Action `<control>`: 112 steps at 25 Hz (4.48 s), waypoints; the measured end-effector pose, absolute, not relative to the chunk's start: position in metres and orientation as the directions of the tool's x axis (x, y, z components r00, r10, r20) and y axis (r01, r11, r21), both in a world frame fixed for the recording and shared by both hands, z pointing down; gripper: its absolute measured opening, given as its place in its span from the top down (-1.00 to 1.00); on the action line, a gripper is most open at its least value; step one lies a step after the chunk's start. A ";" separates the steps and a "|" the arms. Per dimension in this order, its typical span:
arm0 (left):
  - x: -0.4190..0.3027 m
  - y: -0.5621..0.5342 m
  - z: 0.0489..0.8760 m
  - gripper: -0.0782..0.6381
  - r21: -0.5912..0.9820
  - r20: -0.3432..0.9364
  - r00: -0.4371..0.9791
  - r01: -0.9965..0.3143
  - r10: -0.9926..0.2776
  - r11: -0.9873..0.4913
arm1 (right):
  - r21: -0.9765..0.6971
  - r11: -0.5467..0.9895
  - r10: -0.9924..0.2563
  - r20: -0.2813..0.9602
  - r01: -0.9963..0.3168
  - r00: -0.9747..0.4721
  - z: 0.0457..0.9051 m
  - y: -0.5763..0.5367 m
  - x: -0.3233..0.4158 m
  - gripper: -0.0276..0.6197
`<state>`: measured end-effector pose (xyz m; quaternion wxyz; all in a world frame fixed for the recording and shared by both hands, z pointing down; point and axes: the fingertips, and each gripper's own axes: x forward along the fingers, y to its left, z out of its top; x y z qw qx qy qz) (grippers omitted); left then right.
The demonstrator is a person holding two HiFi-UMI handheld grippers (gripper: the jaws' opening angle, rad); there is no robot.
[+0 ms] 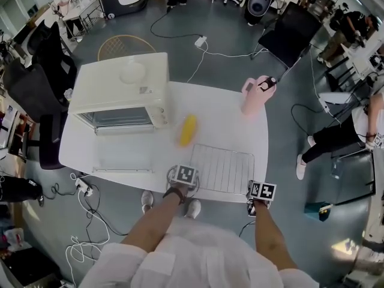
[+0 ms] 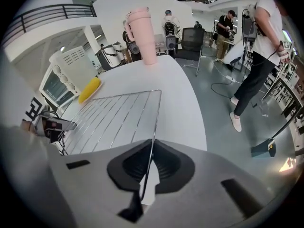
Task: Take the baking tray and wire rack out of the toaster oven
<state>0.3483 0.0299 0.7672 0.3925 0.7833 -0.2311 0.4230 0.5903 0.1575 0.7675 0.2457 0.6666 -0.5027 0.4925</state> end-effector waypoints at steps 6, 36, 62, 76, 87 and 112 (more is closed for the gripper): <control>0.342 0.031 0.770 0.42 0.409 0.854 0.519 -0.681 -0.007 -0.607 | -0.153 -0.376 -0.383 0.924 -0.914 0.003 0.772 0.167 0.588 0.73; 0.321 -0.029 0.642 0.69 0.386 0.639 0.702 -0.647 -0.315 -0.658 | -0.358 -0.071 -0.762 0.622 -0.931 -0.181 0.632 0.030 0.487 0.78; 0.038 -0.137 0.603 0.74 0.382 0.594 0.606 -0.791 -0.530 -0.477 | -0.304 0.370 -0.598 0.645 -0.878 -0.475 0.613 -0.120 0.182 0.78; -0.069 -0.182 0.639 0.74 0.418 0.670 0.583 -0.808 -0.459 -0.416 | 0.010 0.601 -0.501 0.783 -0.799 -0.367 0.644 -0.200 0.075 0.70; -0.108 -0.199 0.652 0.74 0.438 0.725 0.588 -0.795 -0.358 -0.419 | 0.312 0.771 -0.489 0.849 -0.554 -0.202 0.666 -0.252 0.036 0.61; -0.128 -0.210 0.669 0.74 0.471 0.742 0.603 -0.779 -0.292 -0.414 | 0.536 0.793 -0.564 0.826 -0.289 -0.017 0.702 -0.290 0.031 0.69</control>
